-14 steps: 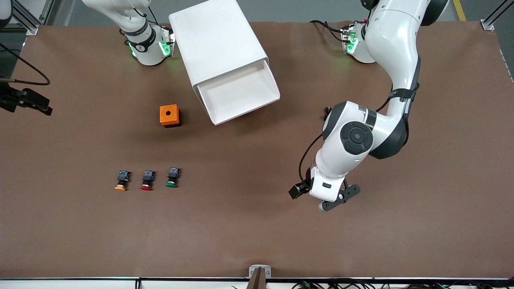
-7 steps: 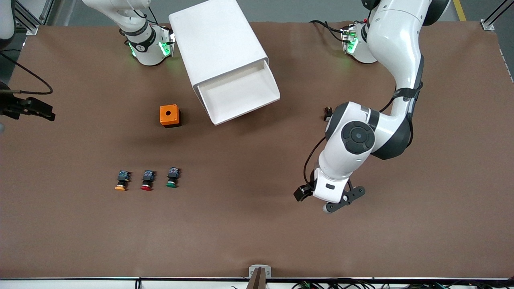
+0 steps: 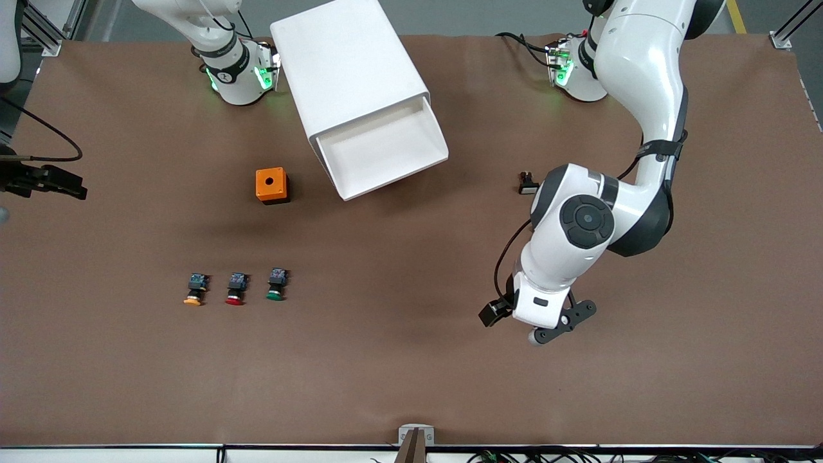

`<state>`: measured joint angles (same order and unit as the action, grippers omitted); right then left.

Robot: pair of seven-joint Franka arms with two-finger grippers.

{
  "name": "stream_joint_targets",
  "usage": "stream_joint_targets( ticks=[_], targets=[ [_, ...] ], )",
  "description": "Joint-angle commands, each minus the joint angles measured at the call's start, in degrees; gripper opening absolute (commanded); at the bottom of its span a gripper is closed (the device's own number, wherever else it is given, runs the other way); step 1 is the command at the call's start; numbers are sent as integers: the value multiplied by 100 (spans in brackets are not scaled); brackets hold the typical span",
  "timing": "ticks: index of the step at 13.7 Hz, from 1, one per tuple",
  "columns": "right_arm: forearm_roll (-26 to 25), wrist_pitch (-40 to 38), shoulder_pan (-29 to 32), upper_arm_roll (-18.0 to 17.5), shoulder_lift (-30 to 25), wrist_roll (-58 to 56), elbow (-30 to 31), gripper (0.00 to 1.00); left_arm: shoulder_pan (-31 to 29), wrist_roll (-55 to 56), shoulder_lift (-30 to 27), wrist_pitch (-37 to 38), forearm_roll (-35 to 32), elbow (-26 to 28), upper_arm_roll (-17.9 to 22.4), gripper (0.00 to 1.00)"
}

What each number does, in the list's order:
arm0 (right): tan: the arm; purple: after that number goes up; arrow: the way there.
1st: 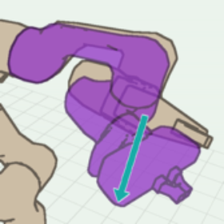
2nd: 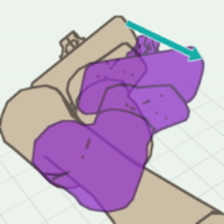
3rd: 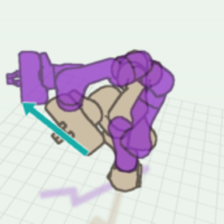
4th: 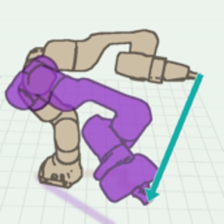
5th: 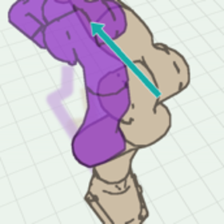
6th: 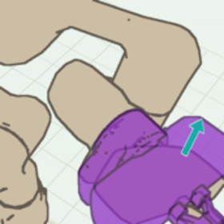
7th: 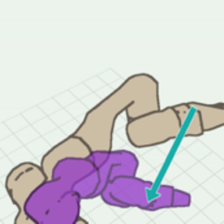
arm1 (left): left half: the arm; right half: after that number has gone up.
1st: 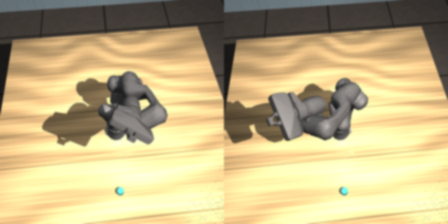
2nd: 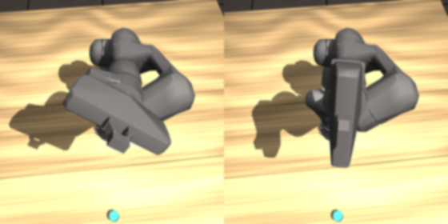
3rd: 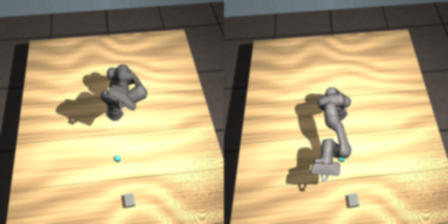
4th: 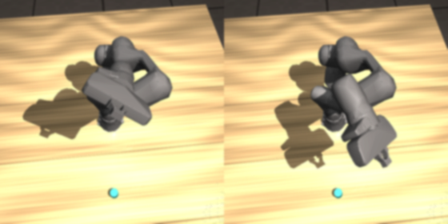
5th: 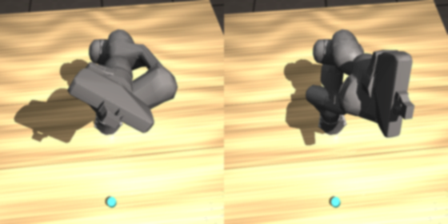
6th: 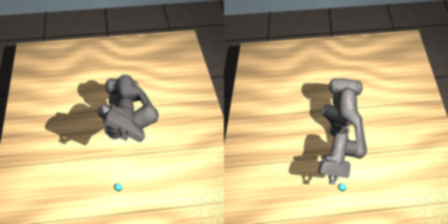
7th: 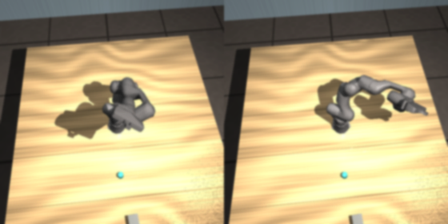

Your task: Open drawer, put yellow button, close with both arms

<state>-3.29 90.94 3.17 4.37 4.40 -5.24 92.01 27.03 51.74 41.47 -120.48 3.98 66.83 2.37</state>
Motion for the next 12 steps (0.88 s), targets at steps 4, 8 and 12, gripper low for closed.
stream_joint_targets(
  ticks=[4, 8, 12],
  targets=[
    [443, 29, 211, -42, 70, 84, -60, 100, -22, 20, -209, -37, -108, 242, 10, 99],
    [487, 46, 211, -42, 70, 410, -25, 100, -93, 20, -209, -28, -116, 251, 9, 99],
    [496, 458, 193, -42, 96, 418, 307, 100, -93, 20, -209, -28, -116, 251, 1, 99]
  ],
)
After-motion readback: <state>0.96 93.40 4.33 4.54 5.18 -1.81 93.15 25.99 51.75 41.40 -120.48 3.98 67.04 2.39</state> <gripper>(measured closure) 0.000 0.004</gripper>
